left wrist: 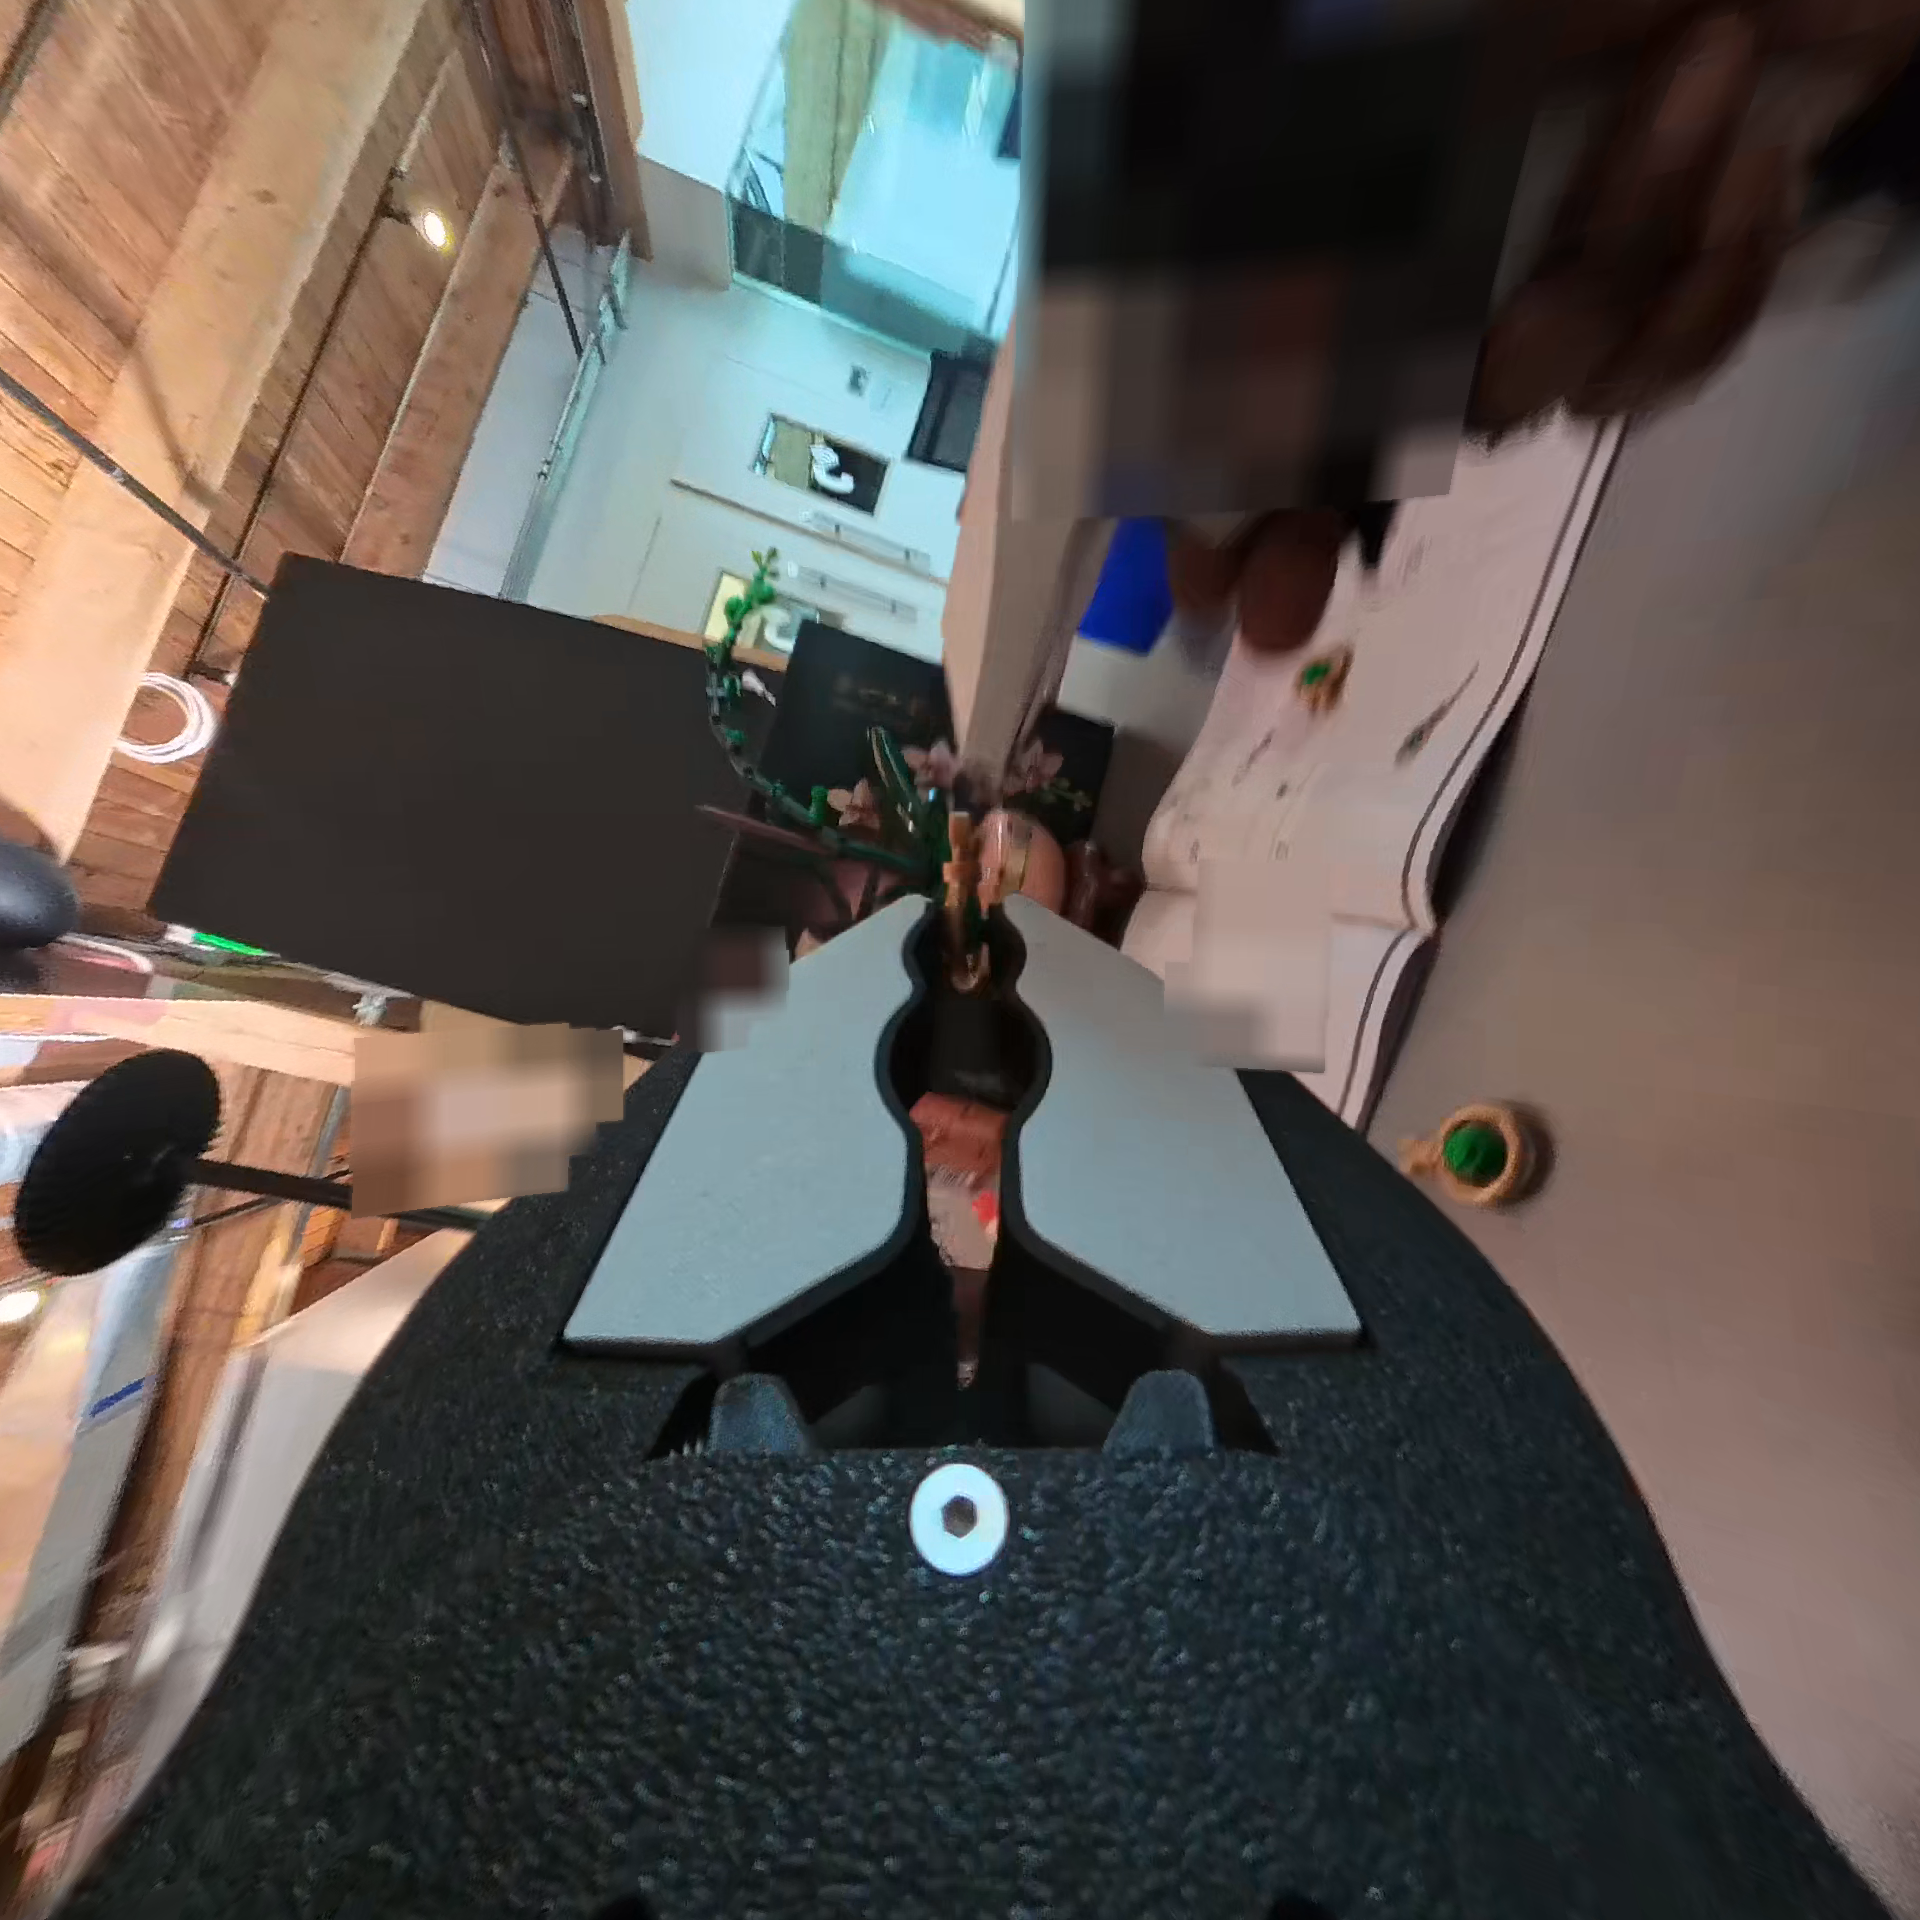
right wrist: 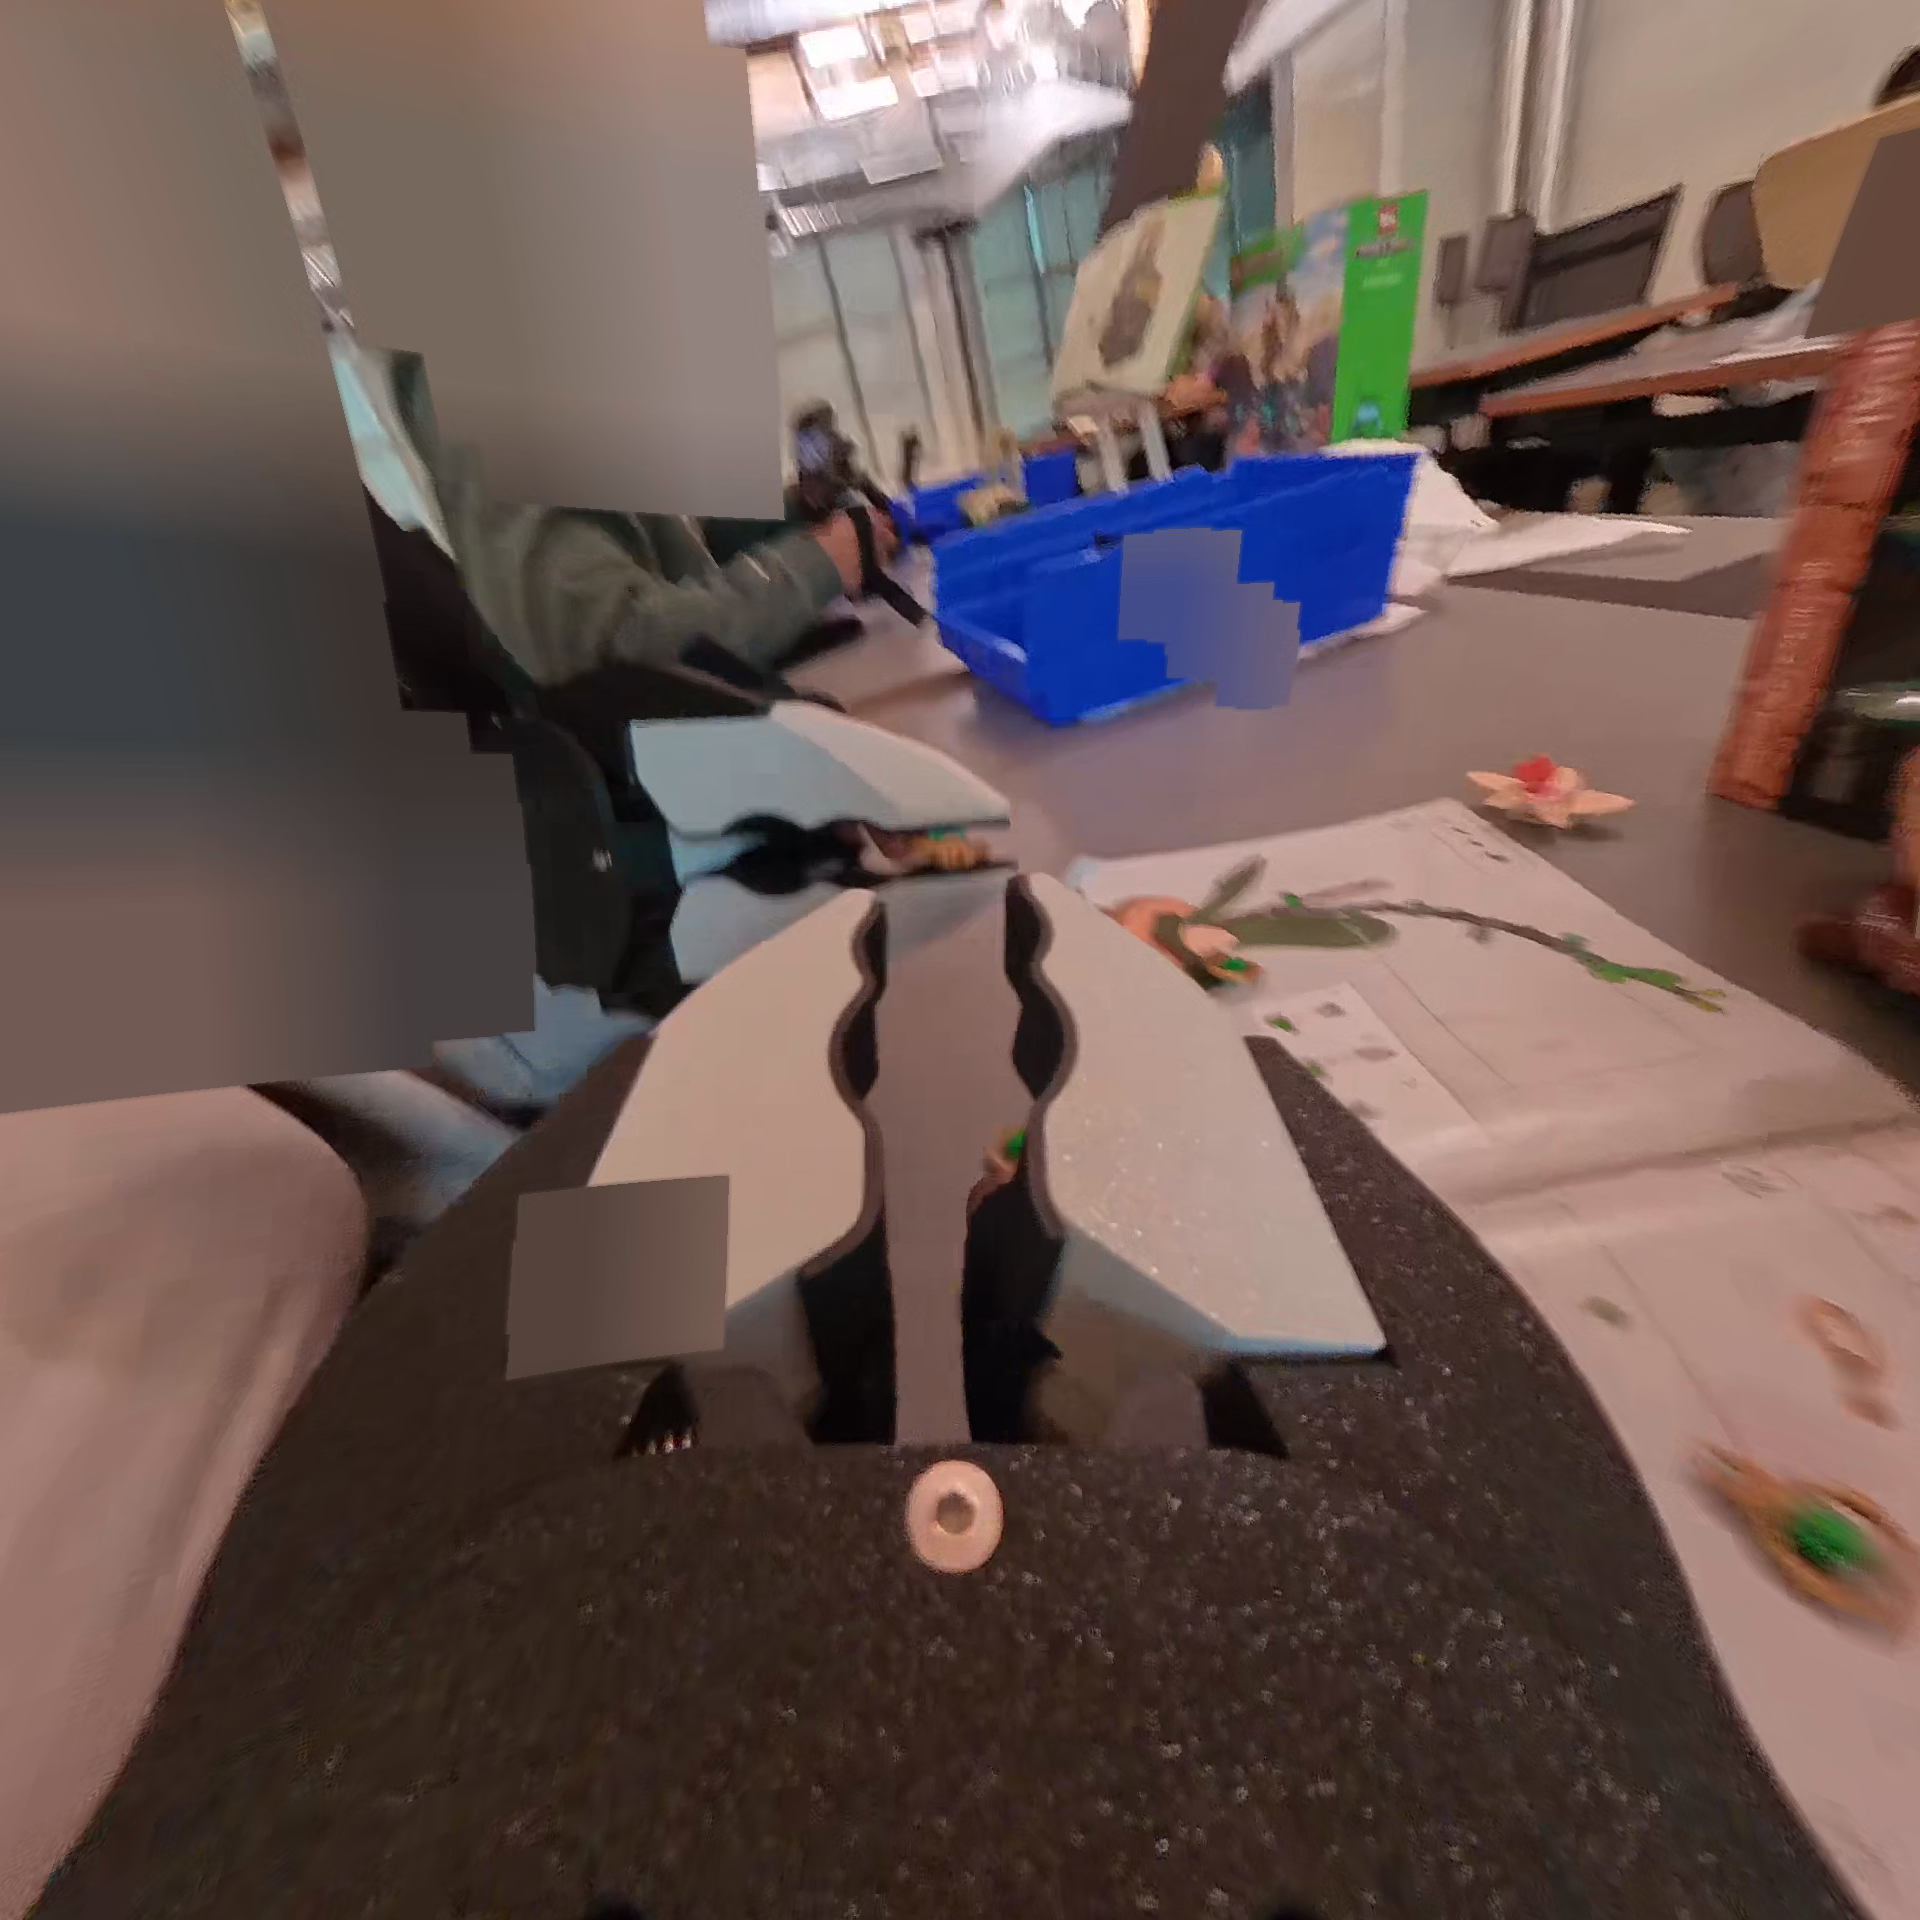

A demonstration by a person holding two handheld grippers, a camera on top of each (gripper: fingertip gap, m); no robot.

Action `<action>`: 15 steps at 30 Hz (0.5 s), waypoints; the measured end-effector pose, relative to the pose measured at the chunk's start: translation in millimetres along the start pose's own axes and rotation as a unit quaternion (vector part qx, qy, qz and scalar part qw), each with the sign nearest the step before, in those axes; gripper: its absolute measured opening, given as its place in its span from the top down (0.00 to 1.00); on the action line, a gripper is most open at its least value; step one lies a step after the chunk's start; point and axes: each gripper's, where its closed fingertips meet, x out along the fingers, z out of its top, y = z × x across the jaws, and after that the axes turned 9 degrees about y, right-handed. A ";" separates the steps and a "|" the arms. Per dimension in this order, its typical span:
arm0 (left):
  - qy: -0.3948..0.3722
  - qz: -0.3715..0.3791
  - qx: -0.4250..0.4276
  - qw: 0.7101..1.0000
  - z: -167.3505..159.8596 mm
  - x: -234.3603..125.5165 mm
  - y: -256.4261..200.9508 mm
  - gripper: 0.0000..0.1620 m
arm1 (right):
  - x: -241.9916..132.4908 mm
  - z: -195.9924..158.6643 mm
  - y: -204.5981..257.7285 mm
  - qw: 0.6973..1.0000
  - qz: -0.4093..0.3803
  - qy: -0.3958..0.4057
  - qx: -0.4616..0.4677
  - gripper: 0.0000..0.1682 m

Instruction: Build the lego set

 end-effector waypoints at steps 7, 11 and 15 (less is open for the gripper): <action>0.109 0.014 0.033 0.993 -67.0 14.8 -10.2 0.96 | -110.4 -43.9 -88.8 0.938 -0.272 0.214 -0.022 0.91; 0.109 0.002 -0.034 0.993 -78.6 12.0 -9.9 0.96 | -113.5 -63.9 -106.8 0.915 -0.293 0.276 -0.005 0.91; 0.116 0.012 -0.032 0.993 -82.2 12.1 -12.2 0.96 | -114.4 -71.1 -141.2 0.876 -0.362 0.318 0.008 0.92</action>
